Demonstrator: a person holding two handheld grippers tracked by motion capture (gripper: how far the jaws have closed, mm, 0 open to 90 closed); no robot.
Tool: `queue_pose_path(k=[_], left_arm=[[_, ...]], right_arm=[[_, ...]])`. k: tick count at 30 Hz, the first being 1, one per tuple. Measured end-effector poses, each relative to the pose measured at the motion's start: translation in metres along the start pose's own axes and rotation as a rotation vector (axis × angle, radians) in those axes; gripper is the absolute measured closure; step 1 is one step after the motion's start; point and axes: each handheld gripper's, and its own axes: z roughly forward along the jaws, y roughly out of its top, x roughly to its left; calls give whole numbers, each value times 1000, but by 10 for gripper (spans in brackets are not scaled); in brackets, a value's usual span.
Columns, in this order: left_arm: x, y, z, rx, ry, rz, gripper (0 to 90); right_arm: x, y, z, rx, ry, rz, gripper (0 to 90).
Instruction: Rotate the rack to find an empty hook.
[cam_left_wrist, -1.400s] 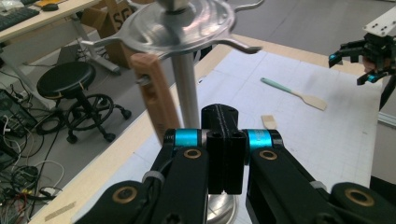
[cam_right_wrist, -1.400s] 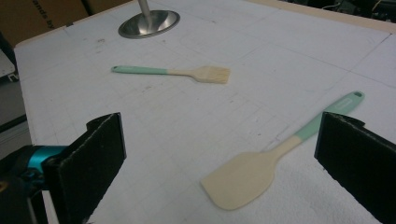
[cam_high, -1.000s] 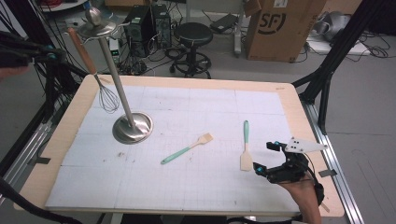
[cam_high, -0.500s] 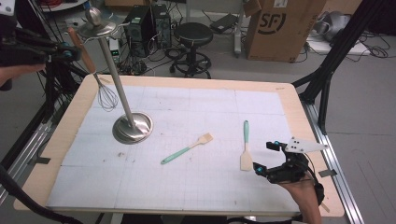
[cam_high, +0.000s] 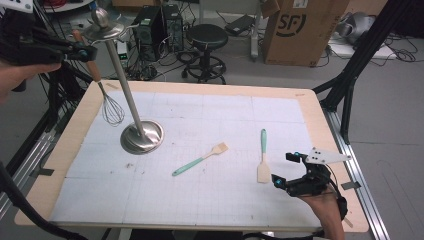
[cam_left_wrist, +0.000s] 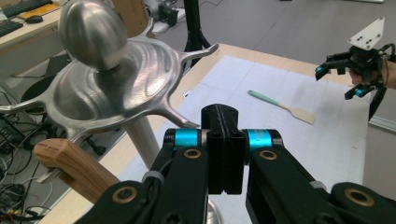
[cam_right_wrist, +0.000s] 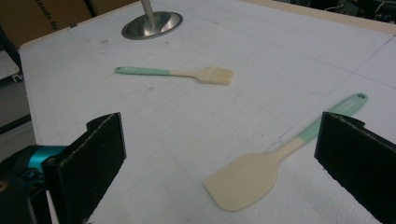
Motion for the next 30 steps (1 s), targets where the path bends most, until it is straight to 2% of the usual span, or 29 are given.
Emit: queue_pose_path(k=[7,12,30], left_arm=[[7,-3,-5,-5,0,-8,900],[15,-8,-12,-4,25,-22,900],[35,-12,-17,2,54,-29,900]], right_arm=[[-1,-1,0,5,-6,3,6],[-1,-1,-1,5,-9,6,6],[-1,-3,1,17,-14,10,6]])
